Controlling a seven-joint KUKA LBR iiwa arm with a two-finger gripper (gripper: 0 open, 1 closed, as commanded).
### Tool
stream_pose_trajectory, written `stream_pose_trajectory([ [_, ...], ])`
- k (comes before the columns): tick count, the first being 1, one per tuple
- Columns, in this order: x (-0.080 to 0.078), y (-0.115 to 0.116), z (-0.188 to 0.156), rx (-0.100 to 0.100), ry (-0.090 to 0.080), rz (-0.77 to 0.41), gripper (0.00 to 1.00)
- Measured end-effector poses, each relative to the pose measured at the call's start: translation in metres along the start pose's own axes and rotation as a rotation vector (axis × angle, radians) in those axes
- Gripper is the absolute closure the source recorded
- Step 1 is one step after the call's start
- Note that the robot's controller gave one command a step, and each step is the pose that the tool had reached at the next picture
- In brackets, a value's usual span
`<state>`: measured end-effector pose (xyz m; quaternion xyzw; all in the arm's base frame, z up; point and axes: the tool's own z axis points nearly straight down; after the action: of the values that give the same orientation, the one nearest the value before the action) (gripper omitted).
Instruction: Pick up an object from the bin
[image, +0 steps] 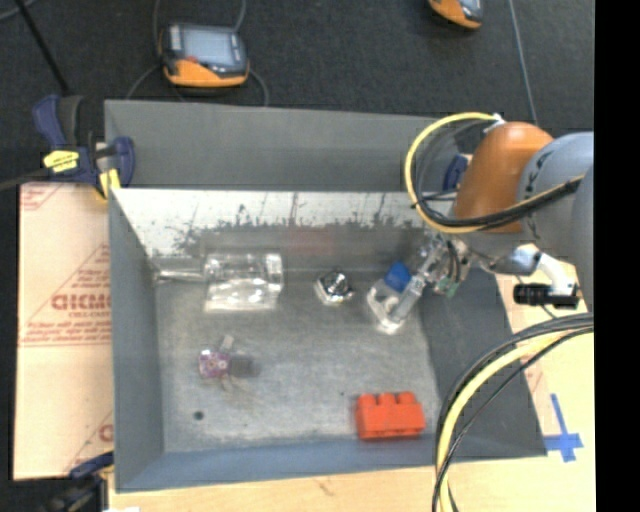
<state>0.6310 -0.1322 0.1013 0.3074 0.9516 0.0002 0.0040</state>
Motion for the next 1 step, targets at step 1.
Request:
stream_pose_trajectory([
  [1,-0.0324,-0.0009,0.0244,-0.015,0.007,0.142,0.00],
])
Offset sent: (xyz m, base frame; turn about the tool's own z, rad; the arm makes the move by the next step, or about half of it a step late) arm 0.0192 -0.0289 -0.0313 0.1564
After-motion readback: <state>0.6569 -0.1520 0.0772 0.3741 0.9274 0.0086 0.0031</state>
